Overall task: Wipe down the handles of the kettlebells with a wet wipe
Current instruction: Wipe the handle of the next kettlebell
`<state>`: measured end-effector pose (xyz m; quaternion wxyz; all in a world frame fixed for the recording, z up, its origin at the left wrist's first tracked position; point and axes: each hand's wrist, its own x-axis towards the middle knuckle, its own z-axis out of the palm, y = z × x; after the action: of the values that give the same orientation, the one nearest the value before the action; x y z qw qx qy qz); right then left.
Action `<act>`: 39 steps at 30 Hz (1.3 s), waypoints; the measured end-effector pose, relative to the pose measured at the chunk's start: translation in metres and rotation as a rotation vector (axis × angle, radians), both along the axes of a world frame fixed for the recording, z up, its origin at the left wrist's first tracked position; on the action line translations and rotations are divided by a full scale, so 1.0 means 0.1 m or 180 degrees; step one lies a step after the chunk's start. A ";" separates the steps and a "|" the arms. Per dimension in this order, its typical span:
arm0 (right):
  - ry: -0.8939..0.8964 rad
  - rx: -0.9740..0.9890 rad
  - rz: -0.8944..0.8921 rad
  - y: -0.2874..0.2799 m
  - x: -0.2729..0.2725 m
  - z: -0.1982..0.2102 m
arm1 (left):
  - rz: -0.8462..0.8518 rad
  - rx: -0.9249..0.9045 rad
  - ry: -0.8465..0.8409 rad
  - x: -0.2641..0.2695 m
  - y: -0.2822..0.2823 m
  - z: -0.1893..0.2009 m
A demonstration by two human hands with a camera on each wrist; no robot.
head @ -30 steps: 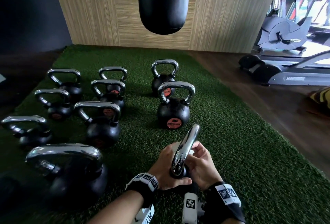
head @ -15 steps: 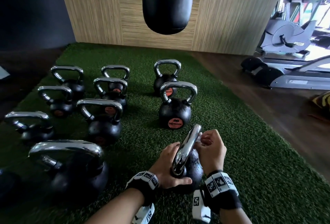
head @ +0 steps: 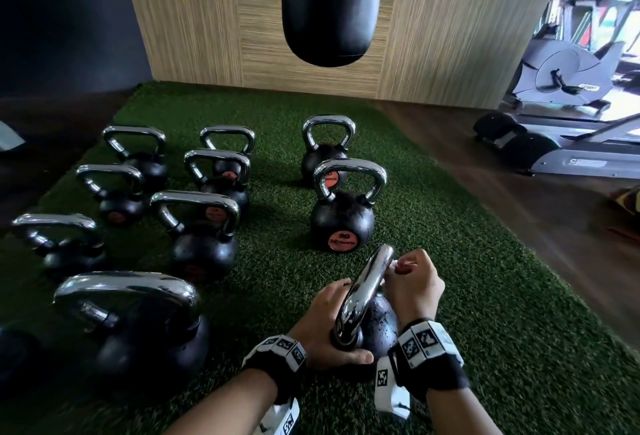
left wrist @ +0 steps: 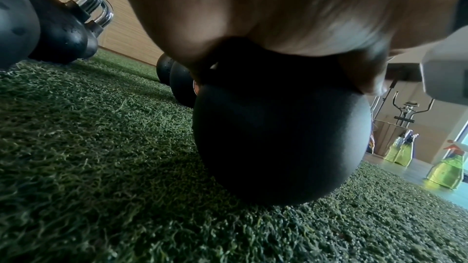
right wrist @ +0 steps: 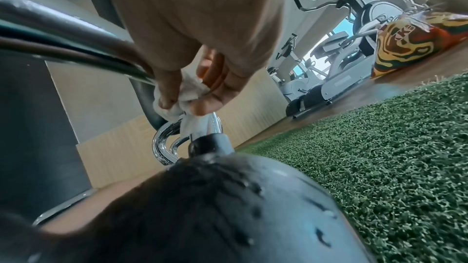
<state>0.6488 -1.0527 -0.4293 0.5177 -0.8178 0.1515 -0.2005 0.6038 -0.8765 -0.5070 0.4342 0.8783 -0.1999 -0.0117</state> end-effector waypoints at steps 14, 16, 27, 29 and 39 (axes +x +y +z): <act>0.1011 -0.0248 0.0007 0.09 0.09 0.00 | 0.0014 0.0081 0.0038 0.05 0.00 0.03; 0.1128 -0.0294 0.0087 0.08 0.08 0.05 | -0.0119 0.0221 0.0237 0.04 0.02 0.10; 0.0522 -0.2050 0.1649 -0.22 0.10 0.62 | 0.0499 0.0973 -0.0627 -0.18 -0.07 1.08; 0.0590 -0.2300 0.1775 -0.19 0.09 0.67 | 0.0631 0.0831 -0.0413 -0.18 -0.13 1.12; 0.0795 -0.2603 0.1535 -0.25 -0.11 0.73 | 0.0186 0.1278 0.0477 0.06 0.10 1.33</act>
<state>0.6381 -1.0772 -0.3563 0.1637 -0.9837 -0.0724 -0.0182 0.6102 -0.8669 -0.3745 0.2643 0.9493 -0.1351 -0.1040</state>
